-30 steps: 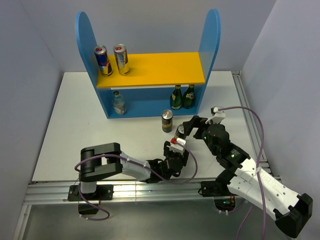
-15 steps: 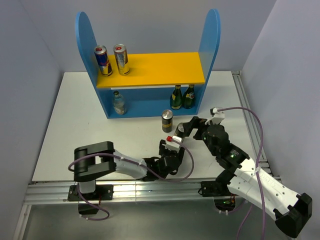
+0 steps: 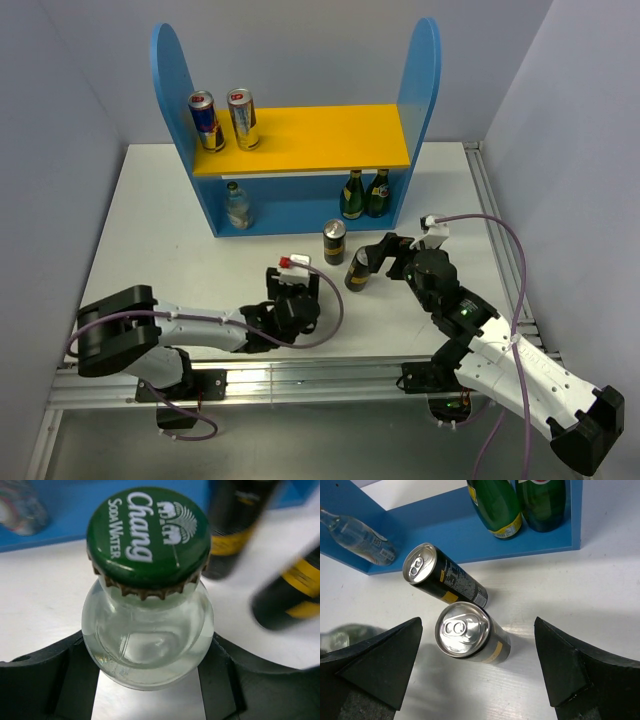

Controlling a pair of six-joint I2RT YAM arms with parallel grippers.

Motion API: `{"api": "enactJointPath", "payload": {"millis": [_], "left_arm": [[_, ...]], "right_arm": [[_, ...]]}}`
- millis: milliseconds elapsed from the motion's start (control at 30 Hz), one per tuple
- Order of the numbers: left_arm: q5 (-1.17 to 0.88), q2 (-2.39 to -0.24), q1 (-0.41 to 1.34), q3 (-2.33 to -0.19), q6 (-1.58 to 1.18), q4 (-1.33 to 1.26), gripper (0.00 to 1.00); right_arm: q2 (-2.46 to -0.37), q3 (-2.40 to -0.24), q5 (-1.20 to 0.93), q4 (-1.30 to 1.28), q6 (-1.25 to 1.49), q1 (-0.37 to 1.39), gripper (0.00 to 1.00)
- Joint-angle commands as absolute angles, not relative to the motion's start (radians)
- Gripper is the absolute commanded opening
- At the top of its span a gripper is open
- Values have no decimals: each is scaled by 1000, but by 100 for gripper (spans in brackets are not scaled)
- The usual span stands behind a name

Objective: Place and organize the beverage onto the shelf

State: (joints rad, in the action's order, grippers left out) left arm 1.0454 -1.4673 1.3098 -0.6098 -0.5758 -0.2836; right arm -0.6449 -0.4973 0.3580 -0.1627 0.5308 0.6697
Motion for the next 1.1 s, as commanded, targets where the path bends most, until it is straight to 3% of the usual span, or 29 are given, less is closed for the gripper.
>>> {"api": "enactJointPath", "payload": {"millis": [0,300,500,1067], "left_arm": [[1102,-1365,1199,-582,-507,-455,0],[925,-1445,896,-580,-311,-819,0],[825,-1555,770,-672,-290,-876,0],[735,-1764,617,-854,-298,-877,0]], "right_arm": [[-643,-489,371,-113,531,675,100],[-640,-488,368,-114,531,675,100],[-647,-488,370,-110,531,675,100],[-689,-472,367,-77,528,675,100]]}}
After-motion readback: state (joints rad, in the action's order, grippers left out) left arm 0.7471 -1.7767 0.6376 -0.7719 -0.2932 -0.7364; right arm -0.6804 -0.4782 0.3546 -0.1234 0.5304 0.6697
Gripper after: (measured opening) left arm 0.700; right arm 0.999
